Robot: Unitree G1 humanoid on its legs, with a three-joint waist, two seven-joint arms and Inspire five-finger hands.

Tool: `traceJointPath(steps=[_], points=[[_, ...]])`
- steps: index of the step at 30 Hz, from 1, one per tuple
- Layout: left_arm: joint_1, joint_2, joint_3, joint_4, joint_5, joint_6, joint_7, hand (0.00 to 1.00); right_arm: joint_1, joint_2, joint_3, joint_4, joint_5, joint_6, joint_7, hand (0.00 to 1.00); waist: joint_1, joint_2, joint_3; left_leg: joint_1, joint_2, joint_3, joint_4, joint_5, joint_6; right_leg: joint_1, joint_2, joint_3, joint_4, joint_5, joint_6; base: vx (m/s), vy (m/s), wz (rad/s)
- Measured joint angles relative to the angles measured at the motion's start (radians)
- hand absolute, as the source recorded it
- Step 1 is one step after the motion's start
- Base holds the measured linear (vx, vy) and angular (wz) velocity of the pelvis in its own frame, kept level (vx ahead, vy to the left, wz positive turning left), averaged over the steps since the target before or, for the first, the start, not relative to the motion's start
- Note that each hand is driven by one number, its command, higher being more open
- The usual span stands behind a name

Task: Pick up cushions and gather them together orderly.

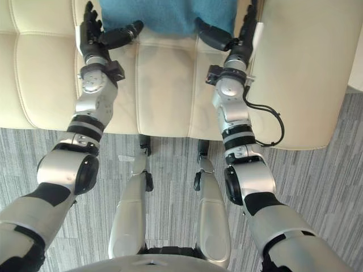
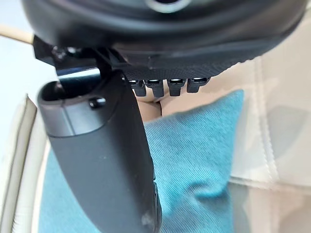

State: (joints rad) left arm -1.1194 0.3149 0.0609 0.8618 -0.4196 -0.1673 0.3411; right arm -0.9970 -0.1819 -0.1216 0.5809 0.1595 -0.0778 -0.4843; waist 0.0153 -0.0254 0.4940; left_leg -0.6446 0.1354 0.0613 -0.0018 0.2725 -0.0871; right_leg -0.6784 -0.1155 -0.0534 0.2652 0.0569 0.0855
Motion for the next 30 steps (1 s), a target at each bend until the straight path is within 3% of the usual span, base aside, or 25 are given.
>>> traceJointPath(steps=[5, 8, 10, 15, 20, 22, 26, 27, 30], points=[[0.109, 0.080, 0.085, -0.109, -0.007, -0.010, 0.000, 1.00, 0.133, -0.061, -0.100, -0.133, 0.019, -0.025, 0.001, 1.00, 0.010, 0.000, 0.000, 0.016, 0.004, -0.001, 0.009, -0.003, -0.004, 0.003, 0.000, -0.001, 0.039, -0.020, -0.007, 0.05, -0.059, 0.02], [0.233, 0.091, 0.110, -0.214, -0.009, -0.019, 0.000, 1.00, 0.262, -0.068, -0.135, -0.224, 0.039, -0.053, 0.014, 1.00, 0.012, 0.000, -0.001, 0.045, 0.006, -0.008, 0.024, -0.015, -0.011, 0.040, 0.000, -0.007, 0.048, -0.032, -0.006, 0.05, -0.062, 0.06], [0.321, 0.074, 0.108, -0.297, -0.006, -0.022, -0.002, 1.00, 0.343, -0.065, -0.132, -0.268, 0.039, -0.065, 0.037, 1.00, 0.014, 0.001, -0.002, 0.071, 0.006, -0.014, 0.036, -0.029, -0.013, 0.070, -0.002, -0.014, 0.058, -0.046, -0.008, 0.07, -0.091, 0.12], [0.619, -0.068, 0.049, -0.490, 0.003, -0.073, -0.035, 1.00, 0.618, 0.001, -0.048, -0.381, 0.041, -0.101, 0.133, 1.00, 0.037, 0.005, -0.016, 0.164, 0.005, -0.019, 0.049, -0.068, -0.016, 0.166, -0.008, -0.027, 0.085, -0.093, -0.008, 0.07, -0.084, 0.10], [0.879, -0.193, -0.051, -0.492, 0.037, -0.069, -0.103, 1.00, 0.847, 0.108, 0.058, -0.381, 0.043, -0.100, 0.244, 1.00, 0.041, 0.005, -0.044, 0.257, -0.004, -0.020, 0.055, -0.097, -0.023, 0.248, -0.020, -0.033, 0.118, -0.147, -0.007, 0.07, -0.071, 0.08], [0.997, -0.232, -0.089, -0.461, 0.039, -0.061, -0.143, 1.00, 0.947, 0.143, 0.085, -0.329, 0.042, -0.099, 0.298, 1.00, 0.040, 0.006, -0.087, 0.295, -0.004, -0.020, 0.055, -0.119, -0.023, 0.289, -0.018, -0.037, 0.111, -0.167, -0.007, 0.10, -0.056, 0.02], [1.082, -0.244, -0.093, -0.351, 0.063, -0.058, -0.179, 1.00, 1.024, 0.145, 0.088, -0.208, 0.042, -0.098, 0.340, 1.00, 0.033, 0.009, -0.163, 0.350, 0.000, -0.018, 0.046, -0.134, -0.030, 0.356, -0.014, -0.044, 0.072, -0.174, -0.005, 0.12, -0.021, 0.00], [1.117, -0.243, -0.089, -0.273, 0.075, -0.055, -0.189, 1.00, 1.068, 0.144, 0.087, -0.144, 0.042, -0.098, 0.355, 1.00, 0.029, 0.009, -0.213, 0.385, 0.001, -0.015, 0.023, -0.138, -0.033, 0.395, -0.011, -0.046, 0.039, -0.172, -0.003, 0.16, 0.006, -0.01], [1.140, -0.233, -0.083, -0.145, 0.098, -0.046, -0.199, 1.00, 1.099, 0.142, 0.087, -0.023, 0.039, -0.097, 0.378, 1.00, 0.021, 0.007, -0.259, 0.448, 0.000, -0.010, -0.005, -0.144, -0.035, 0.465, -0.008, -0.049, -0.013, -0.167, 0.004, 0.11, 0.022, -0.02]])
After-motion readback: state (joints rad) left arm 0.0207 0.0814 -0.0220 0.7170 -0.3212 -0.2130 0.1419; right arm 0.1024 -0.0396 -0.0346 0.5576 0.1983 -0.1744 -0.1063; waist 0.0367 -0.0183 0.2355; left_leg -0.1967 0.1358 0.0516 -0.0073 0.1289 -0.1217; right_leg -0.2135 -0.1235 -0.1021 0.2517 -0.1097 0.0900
